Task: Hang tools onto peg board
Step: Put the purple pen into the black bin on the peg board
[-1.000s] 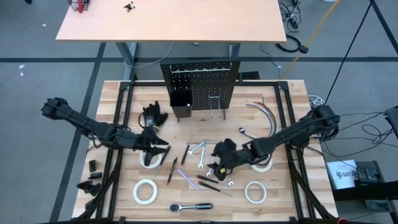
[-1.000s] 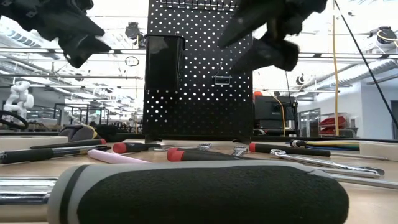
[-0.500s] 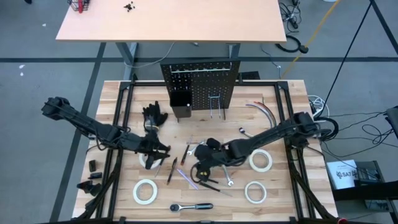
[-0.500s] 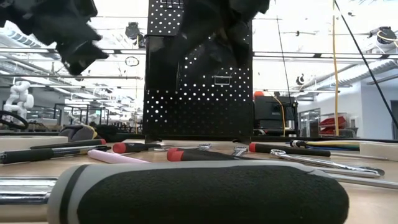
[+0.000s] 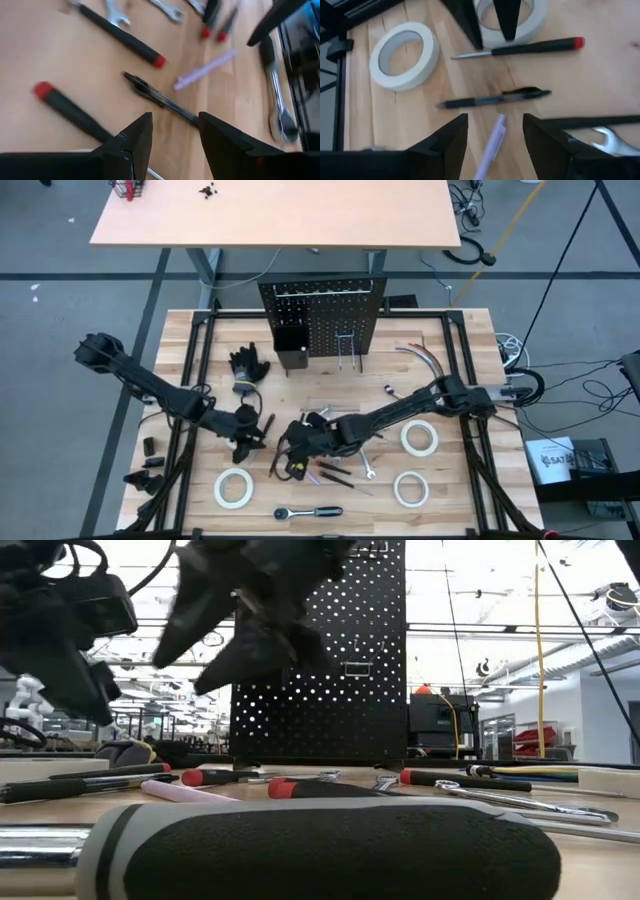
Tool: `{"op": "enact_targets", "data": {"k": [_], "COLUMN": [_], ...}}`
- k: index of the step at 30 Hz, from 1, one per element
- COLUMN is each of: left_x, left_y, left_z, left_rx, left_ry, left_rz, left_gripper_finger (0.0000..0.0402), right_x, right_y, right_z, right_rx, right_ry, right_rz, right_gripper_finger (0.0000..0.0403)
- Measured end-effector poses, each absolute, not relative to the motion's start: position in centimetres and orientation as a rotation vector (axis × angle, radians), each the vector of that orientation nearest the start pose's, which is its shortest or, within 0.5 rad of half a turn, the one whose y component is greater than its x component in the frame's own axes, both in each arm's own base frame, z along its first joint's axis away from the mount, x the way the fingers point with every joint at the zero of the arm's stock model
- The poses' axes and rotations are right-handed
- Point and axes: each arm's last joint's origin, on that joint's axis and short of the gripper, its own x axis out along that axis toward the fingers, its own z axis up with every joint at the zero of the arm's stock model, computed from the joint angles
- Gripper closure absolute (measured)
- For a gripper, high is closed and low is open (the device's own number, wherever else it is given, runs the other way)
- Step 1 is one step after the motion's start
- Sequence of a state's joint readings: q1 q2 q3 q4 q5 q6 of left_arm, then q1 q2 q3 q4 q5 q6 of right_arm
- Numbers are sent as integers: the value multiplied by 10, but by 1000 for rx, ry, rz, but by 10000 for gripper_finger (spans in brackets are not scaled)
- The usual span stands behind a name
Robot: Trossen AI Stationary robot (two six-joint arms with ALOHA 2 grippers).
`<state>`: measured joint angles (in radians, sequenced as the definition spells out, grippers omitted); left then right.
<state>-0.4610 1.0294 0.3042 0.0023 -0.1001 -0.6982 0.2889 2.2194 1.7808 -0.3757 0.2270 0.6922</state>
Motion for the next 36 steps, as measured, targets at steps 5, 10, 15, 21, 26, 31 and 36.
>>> {"op": "enact_targets", "data": {"k": [5, 10, 15, 21, 26, 31, 36], "left_x": [162, 168, 172, 179, 182, 184, 185], "left_y": [-85, -93, -98, -102, -104, -105, -106], "left_z": [138, 130, 121, 115, 112, 108, 106], "left_rx": [-393, -375, -377, -367, -371, -374, -378], "left_ry": [835, 841, 863, 842, 824, 826, 832], "left_rz": [-116, -159, -178, -208, -219, -222, -226], "left_gripper_finger": [240, 240, 240, 240, 240, 240, 240], "right_x": [481, 487, 487, 483, 478, 480, 482], "right_y": [141, 150, 158, 168, 179, 187, 188], "right_z": [184, 180, 175, 175, 168, 153, 133], "right_rx": [394, 426, 469, 474, 456, 438, 414], "right_ry": [850, 857, 856, 873, 905, 908, 915], "right_rz": [-352, -380, -387, -368, -356, -344, -384], "right_gripper_finger": [242, 257, 258, 259, 259, 259, 259]}}
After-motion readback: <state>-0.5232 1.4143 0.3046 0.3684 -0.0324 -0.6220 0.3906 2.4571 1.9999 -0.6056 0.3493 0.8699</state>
